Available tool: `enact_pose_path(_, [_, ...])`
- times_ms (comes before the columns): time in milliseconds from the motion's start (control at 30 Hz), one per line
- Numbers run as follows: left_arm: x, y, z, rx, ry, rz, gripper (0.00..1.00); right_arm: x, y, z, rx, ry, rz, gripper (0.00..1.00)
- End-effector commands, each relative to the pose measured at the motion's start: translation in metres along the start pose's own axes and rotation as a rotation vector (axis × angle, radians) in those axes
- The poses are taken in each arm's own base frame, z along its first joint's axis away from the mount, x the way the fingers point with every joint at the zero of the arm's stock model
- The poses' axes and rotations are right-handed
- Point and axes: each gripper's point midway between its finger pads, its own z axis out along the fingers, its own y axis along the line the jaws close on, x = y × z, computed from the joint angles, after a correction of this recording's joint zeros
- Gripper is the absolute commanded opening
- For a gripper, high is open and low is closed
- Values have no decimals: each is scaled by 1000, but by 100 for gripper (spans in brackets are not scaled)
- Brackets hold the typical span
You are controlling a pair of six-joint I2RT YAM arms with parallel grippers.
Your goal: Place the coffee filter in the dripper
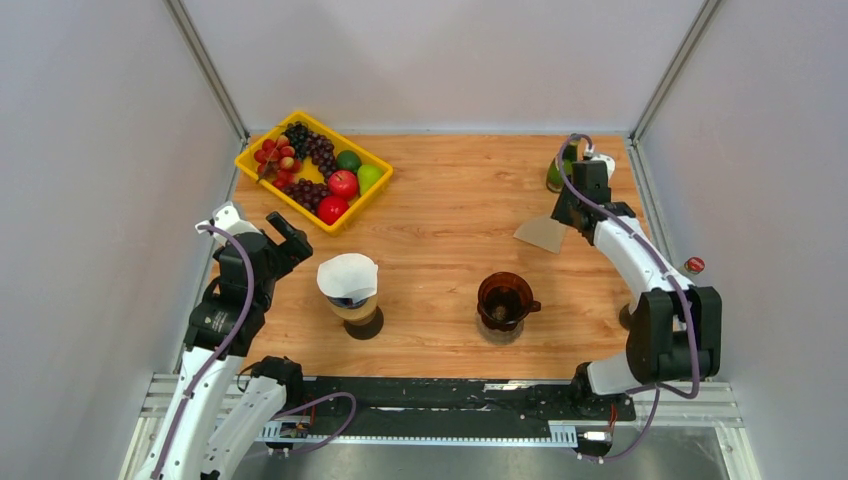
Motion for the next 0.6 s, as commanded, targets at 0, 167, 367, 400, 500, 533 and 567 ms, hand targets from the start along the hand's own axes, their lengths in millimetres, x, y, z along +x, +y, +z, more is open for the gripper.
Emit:
enact_pose_path(0, [-17,-7,-7,20,-40,-24,100,13,12,22,-71,63,-91,59])
enact_pose_path(167, [-17,-6,-9,18,-33,-18,100,35,8,64,-24,191,-126,66])
enact_pose_path(367, [-18,0,-14,1,-44,-16,100,53,-11,92,103,257,-151,65])
enact_pose_path(400, [-19,1,-14,0,-47,-18,100,58,-12,95,110,269,-154,64])
enact_pose_path(500, [-20,1,-15,-1,-51,-19,100,70,-14,98,114,302,-148,58])
enact_pose_path(533, [-19,1,-14,-2,-50,-18,100,73,-14,99,112,310,-144,56])
enact_pose_path(567, [-19,1,-15,-2,-49,-18,100,76,-14,99,109,317,-140,53])
